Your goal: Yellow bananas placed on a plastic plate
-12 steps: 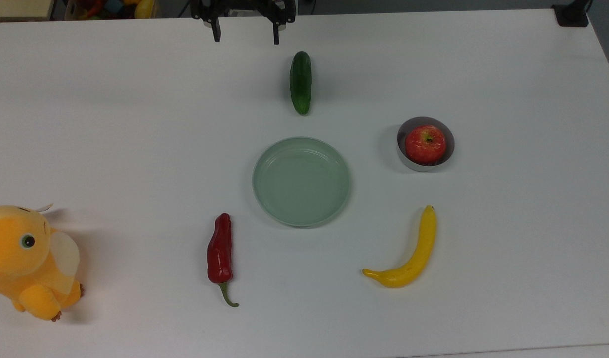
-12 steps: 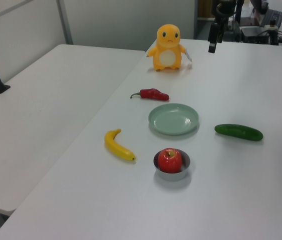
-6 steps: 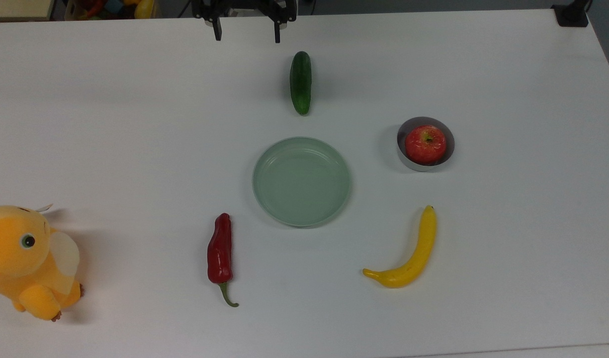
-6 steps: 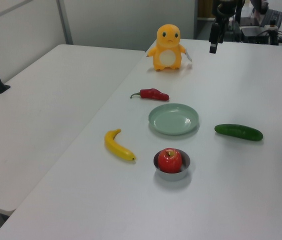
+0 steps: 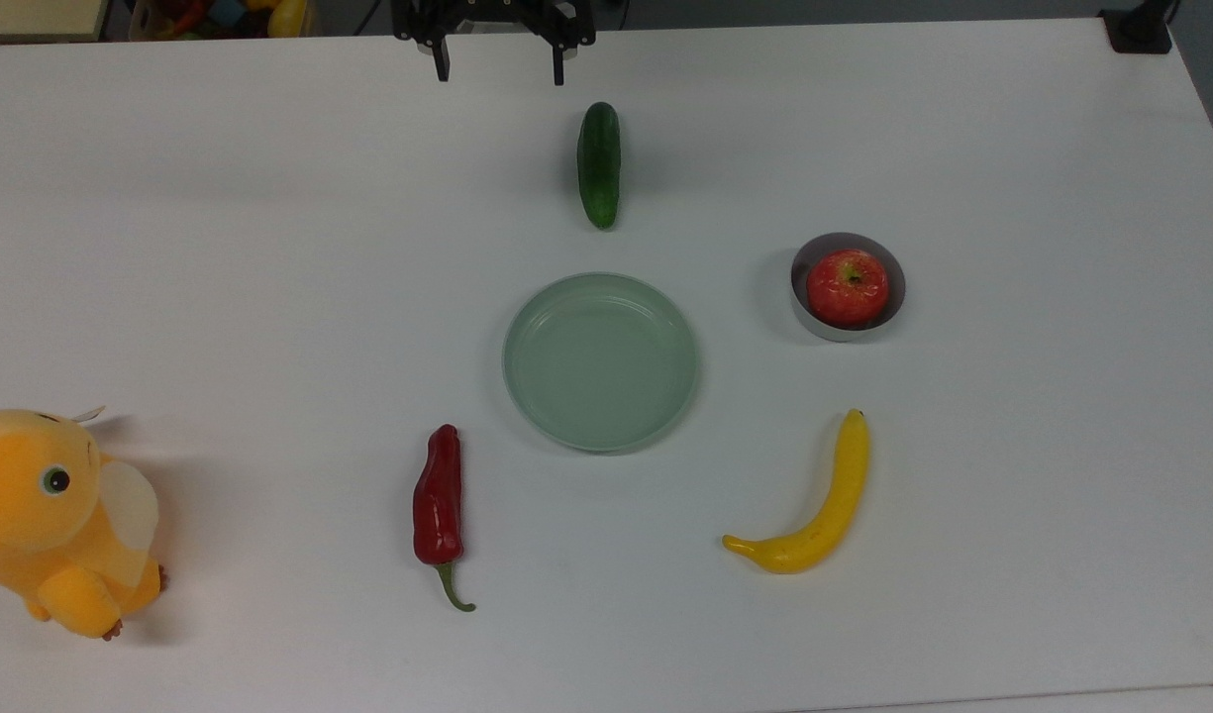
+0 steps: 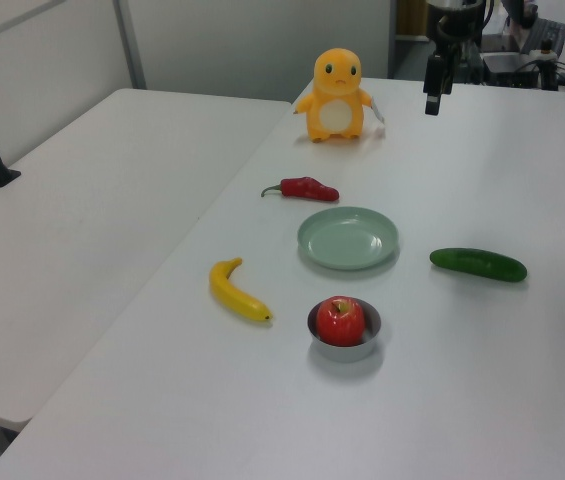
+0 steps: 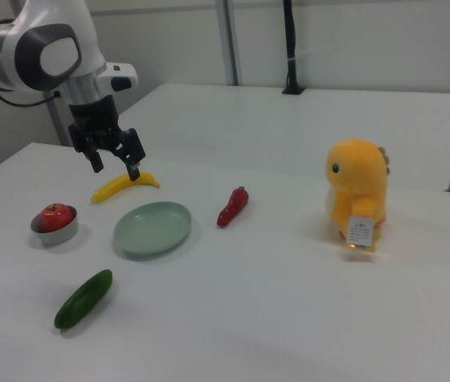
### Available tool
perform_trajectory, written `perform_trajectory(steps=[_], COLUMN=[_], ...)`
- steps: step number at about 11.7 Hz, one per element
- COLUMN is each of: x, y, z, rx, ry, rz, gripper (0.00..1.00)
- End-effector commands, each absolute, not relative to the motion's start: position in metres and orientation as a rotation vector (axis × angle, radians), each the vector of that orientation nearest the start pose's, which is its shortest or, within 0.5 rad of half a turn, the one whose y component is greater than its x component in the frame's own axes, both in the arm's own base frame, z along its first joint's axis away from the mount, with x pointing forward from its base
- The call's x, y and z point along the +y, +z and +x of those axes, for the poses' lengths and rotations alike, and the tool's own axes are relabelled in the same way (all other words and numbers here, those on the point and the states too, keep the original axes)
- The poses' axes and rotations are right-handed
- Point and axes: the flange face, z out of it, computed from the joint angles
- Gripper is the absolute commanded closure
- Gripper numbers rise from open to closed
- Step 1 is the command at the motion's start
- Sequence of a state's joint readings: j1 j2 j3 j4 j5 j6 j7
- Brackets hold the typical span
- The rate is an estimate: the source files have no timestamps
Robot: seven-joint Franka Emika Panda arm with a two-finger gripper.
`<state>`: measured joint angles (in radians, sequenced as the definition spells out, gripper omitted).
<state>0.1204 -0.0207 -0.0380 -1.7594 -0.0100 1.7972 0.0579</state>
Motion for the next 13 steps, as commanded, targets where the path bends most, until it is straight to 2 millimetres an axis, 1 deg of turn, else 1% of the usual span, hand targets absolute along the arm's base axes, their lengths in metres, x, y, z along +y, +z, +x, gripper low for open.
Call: perform_trajectory(steps=[1, 2, 5, 7, 11, 13], x=[0.046, 0.052, 0.052, 0.056, 0.054, 0.053], y=[0.568, 0.561, 0.563, 0.559, 0.561, 0.558], z=[0.55, 0.547, 0.548, 0.548, 0.548, 0.55], rx=[-0.074, -0.09, -0.092, -0.104, -0.099, -0.095], ry=[-0.074, -0.045, -0.062, -0.05, -0.059, -0.05], rz=[-3.132, -3.132, -3.131, -3.131, -3.131, -3.132], gripper=[0.0, 0.0, 0.0, 0.0, 0.0, 0.0])
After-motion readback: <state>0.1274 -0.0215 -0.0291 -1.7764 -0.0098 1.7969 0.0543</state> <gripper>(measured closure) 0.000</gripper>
